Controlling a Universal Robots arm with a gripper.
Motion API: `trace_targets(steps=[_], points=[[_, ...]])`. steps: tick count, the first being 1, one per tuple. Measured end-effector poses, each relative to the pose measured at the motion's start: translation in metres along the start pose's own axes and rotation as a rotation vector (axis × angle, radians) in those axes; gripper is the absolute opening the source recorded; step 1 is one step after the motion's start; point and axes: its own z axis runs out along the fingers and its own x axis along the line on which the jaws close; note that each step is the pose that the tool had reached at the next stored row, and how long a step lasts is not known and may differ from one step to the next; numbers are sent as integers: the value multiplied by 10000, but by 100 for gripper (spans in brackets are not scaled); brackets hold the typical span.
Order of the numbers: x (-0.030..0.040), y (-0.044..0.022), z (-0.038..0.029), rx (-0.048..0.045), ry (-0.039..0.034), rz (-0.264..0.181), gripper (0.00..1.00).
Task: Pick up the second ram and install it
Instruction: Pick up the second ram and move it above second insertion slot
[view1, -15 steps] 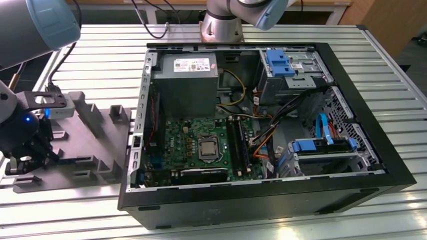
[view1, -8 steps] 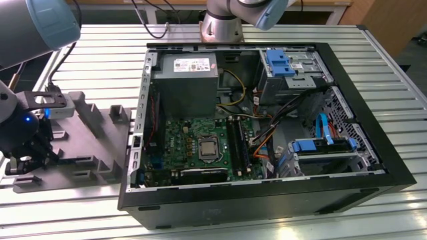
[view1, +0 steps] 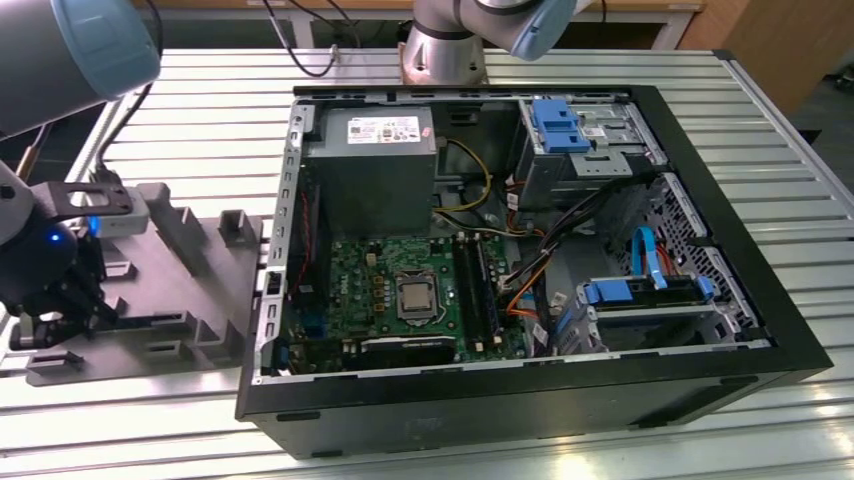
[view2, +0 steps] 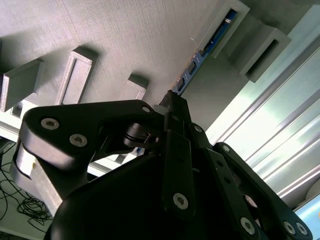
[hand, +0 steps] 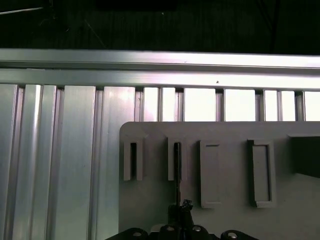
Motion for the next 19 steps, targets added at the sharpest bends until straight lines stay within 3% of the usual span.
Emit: trace_targets(steps=[19], points=[[-7, 10, -218, 3, -5, -1, 11]])
